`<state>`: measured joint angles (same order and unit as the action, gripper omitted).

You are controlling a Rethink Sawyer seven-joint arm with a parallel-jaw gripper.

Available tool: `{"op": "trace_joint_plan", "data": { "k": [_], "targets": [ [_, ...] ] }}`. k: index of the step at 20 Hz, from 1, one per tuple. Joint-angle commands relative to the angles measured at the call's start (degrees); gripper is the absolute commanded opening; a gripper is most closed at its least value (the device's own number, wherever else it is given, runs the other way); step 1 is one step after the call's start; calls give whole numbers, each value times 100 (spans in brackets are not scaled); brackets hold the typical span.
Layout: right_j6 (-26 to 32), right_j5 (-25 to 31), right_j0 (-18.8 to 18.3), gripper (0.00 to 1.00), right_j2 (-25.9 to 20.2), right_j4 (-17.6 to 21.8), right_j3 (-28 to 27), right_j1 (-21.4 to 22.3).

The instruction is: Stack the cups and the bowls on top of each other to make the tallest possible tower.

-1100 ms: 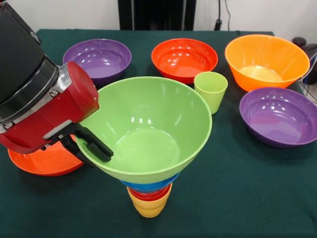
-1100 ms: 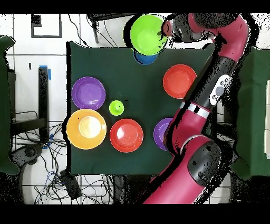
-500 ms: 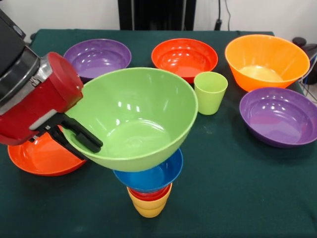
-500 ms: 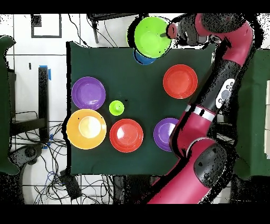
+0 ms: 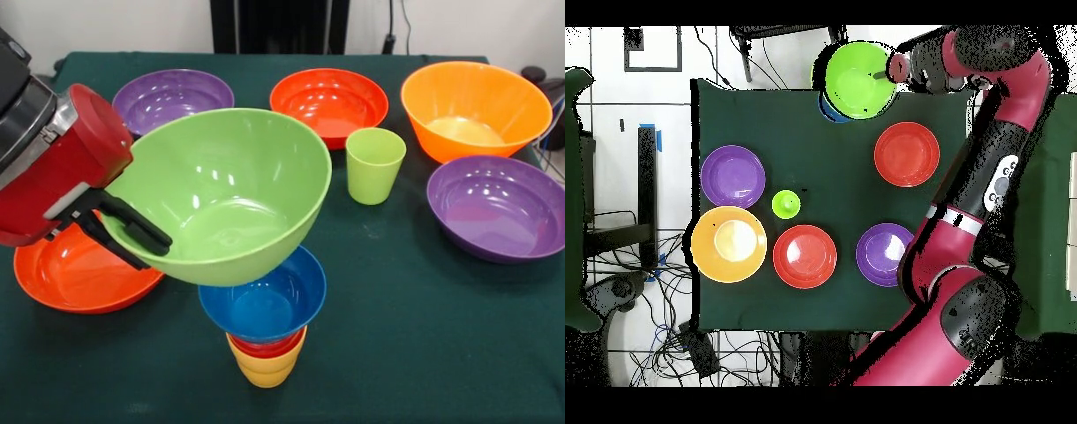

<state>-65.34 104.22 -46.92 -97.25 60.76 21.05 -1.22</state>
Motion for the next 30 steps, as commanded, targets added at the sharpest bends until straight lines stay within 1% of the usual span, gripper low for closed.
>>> {"op": "trace_joint_plan", "data": {
  "k": [1,5,8,13,19,23,30],
  "targets": [
    [809,-233,55,0,922,-261,421,4],
    [612,-454,14,0,1139,-538,667,37],
    [473,-638,19,0,1265,-660,784,83],
    [415,-856,80,0,1429,-823,779,124],
    [591,-838,204,0,1452,-842,514,115],
    [772,-794,316,0,1373,-749,263,77],
    [900,-792,354,0,1344,-668,144,52]
  ]
}}
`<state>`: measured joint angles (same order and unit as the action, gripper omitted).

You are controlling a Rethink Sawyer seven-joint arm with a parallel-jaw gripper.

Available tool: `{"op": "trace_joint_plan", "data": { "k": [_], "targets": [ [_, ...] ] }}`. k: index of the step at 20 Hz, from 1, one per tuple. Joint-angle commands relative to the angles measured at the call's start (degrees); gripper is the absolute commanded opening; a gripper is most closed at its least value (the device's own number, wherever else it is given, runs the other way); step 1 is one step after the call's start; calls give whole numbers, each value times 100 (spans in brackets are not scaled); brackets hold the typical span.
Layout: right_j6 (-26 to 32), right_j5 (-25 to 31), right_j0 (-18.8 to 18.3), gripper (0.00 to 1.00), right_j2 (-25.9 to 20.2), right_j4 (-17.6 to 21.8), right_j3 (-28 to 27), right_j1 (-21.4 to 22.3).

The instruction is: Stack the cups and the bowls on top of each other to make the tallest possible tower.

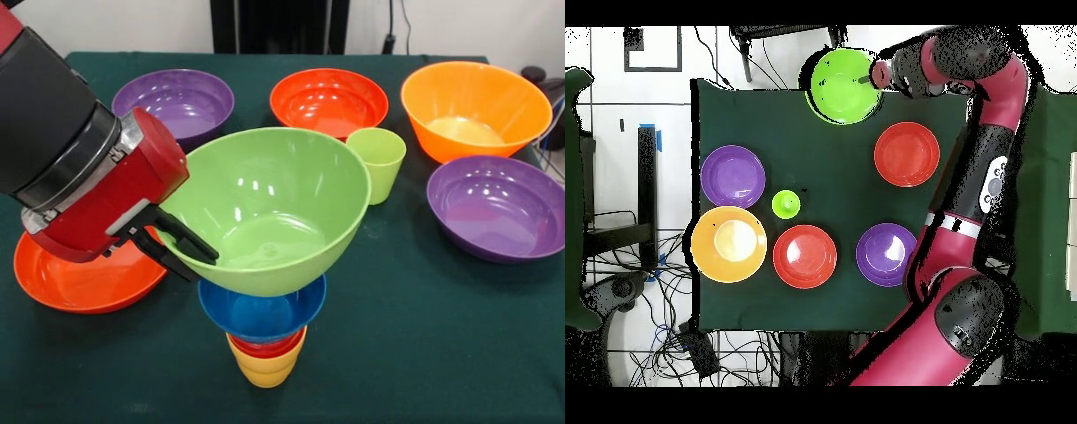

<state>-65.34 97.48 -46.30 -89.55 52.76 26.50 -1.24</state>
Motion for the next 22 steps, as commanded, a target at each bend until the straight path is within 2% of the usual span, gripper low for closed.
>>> {"op": "trace_joint_plan", "data": {
  "k": [1,10,22],
  "targets": [
    [900,-139,292,0,580,131,-394,51],
    [859,-293,309,0,573,100,-384,-3],
    [1254,-121,419,0,307,429,-821,-75]
  ]
}}
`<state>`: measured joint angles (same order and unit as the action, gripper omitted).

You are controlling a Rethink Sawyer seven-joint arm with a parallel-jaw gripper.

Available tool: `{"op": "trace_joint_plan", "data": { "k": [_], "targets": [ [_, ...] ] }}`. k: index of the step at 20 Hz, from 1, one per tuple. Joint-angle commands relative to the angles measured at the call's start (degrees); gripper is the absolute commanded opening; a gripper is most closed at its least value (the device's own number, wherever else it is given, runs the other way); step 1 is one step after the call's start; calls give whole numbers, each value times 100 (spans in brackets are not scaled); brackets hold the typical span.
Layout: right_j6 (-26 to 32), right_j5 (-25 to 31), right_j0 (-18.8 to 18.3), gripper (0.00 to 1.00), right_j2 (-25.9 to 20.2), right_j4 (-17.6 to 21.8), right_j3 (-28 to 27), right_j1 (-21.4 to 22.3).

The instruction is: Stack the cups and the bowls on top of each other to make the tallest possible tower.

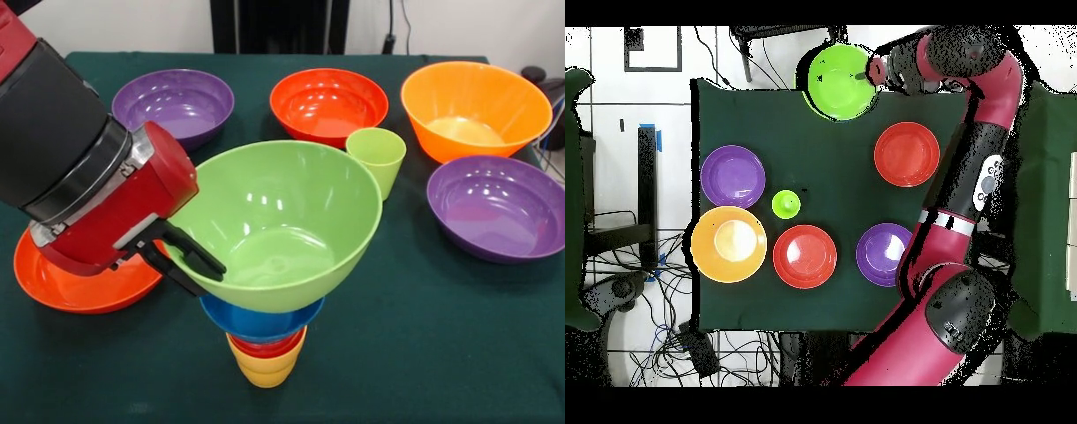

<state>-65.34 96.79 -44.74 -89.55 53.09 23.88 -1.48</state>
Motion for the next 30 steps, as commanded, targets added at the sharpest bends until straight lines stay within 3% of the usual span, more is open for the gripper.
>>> {"op": "trace_joint_plan", "data": {
  "k": [1,11,30],
  "targets": [
    [1265,-48,258,0,315,397,-557,-51],
    [1421,-114,238,0,344,521,-581,-22],
    [1121,-757,29,0,870,54,58,-17]
  ]
}}
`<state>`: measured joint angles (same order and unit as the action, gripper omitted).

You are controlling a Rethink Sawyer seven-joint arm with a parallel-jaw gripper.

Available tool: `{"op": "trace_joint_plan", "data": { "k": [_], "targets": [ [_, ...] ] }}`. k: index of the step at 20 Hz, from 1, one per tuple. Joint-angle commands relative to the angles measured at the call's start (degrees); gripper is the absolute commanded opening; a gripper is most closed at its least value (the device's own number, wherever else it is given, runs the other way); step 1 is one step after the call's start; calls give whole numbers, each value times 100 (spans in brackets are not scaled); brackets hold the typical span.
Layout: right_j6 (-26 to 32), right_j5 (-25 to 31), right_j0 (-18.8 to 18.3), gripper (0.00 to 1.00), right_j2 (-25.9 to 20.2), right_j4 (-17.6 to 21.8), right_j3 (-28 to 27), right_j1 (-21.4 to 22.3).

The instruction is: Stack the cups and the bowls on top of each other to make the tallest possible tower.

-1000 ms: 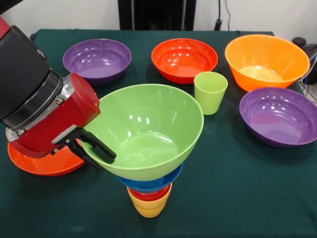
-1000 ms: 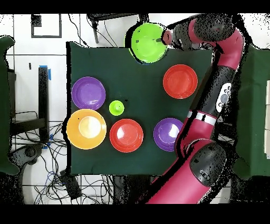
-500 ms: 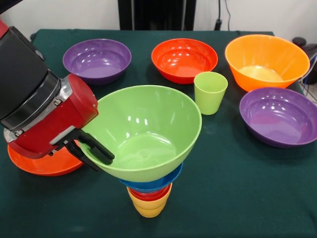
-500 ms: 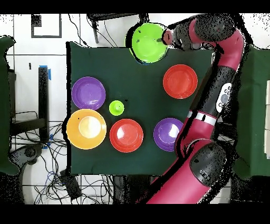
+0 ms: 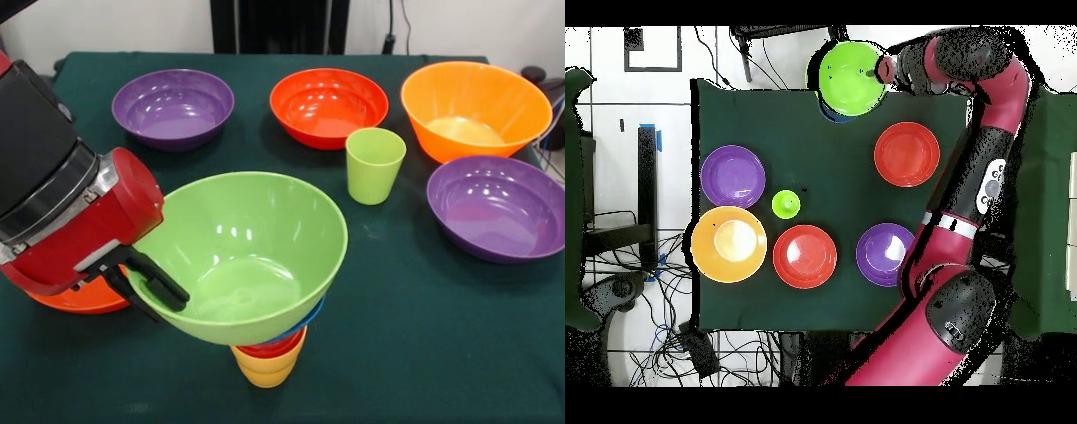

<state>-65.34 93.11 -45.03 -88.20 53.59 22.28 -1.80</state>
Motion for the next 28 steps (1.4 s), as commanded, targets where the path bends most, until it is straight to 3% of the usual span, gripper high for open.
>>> {"op": "trace_joint_plan", "data": {
  "k": [1,8,22,28],
  "targets": [
    [1129,-429,55,0,742,-17,228,9],
    [979,-588,-20,0,923,-163,478,61],
    [322,-1142,-254,0,1611,-855,1515,433],
    [-36,-1677,-556,0,1921,-1139,2413,650]
  ]
}}
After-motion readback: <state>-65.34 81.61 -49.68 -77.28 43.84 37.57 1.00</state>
